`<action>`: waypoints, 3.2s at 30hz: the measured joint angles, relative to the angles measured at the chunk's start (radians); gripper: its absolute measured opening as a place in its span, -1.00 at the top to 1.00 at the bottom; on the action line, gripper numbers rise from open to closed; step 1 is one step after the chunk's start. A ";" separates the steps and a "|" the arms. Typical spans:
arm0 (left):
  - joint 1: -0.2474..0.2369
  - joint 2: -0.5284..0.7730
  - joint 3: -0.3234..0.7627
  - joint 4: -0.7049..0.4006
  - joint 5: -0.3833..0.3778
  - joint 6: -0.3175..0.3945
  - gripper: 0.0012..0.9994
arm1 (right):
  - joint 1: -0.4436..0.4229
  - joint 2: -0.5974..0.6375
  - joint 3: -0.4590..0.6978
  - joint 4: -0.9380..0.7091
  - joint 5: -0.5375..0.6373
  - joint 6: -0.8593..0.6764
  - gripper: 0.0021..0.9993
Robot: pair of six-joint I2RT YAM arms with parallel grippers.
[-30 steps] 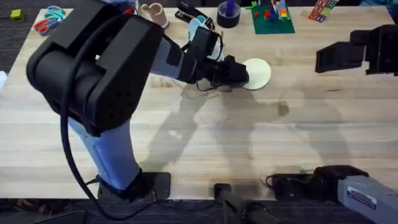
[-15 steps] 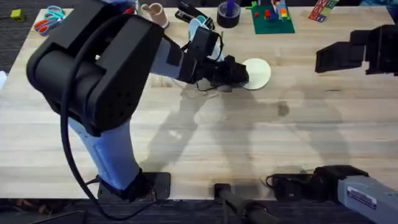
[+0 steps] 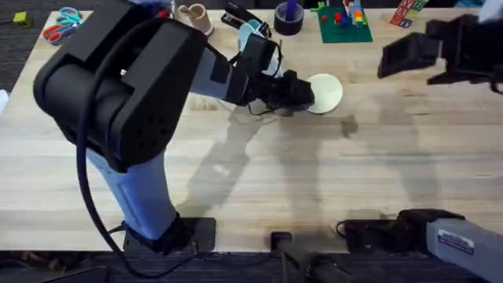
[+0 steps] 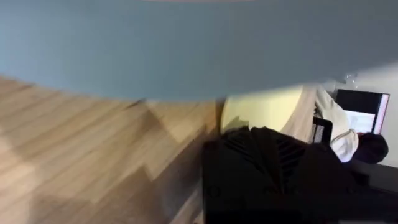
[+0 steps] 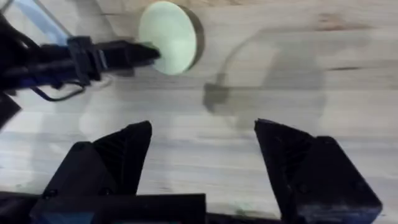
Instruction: Pick up the plates from the table one by one and place each into a slot on the dish rack.
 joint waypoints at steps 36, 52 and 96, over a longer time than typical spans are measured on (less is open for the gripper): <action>0.000 0.000 0.000 0.000 0.000 0.000 0.92 | -0.129 0.643 0.000 0.291 -0.477 -0.218 -0.99; 0.000 0.000 0.000 0.000 0.000 0.000 0.92 | -0.035 0.727 0.000 0.352 -0.520 -0.227 -0.99; 0.003 -0.147 -0.003 -0.192 -0.075 0.059 0.92 | -0.028 0.680 0.084 0.184 -0.480 -0.228 0.94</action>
